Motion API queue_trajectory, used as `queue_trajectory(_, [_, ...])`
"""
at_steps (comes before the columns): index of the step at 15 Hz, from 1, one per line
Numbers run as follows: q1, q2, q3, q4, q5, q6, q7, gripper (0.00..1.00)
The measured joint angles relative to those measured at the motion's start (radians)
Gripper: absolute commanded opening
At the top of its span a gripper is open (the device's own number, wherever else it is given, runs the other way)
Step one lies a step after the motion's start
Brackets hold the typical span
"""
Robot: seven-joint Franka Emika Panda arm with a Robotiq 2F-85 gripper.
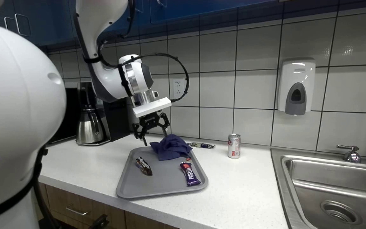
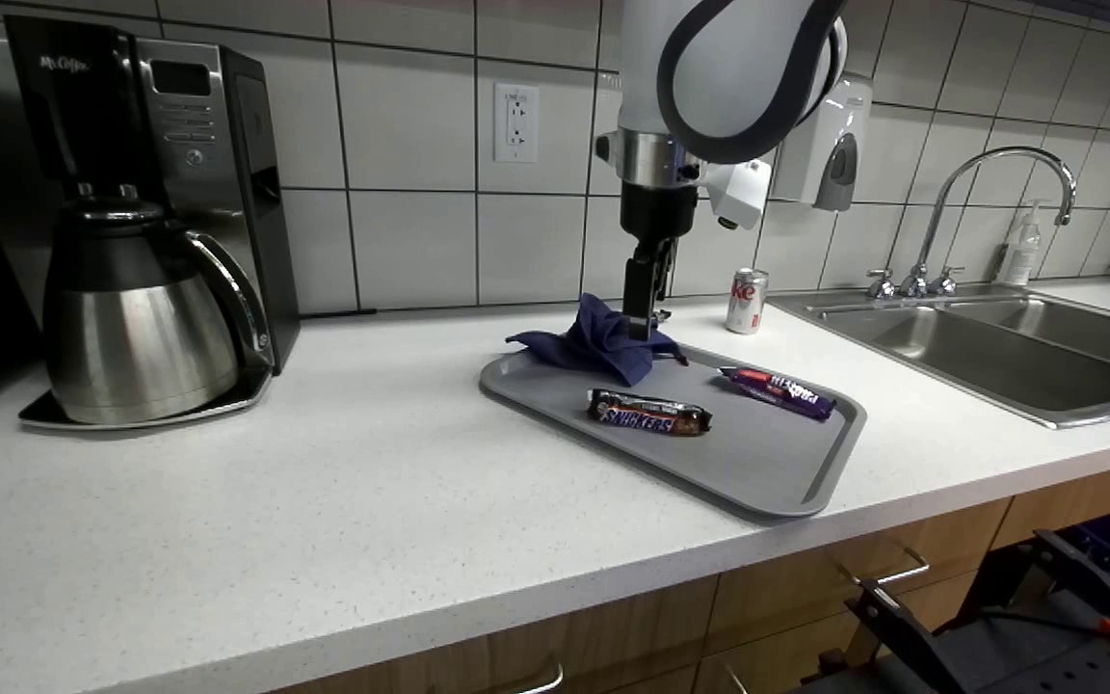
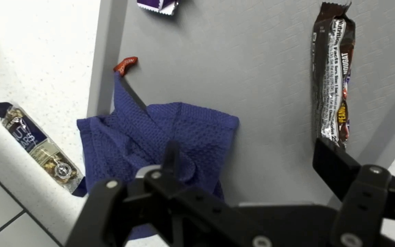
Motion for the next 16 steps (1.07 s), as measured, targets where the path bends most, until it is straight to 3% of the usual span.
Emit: queue_trajectory(16, [-0.124, 0.211, -0.06, 0.263, 0.134, -0.002, -0.012, 1.0])
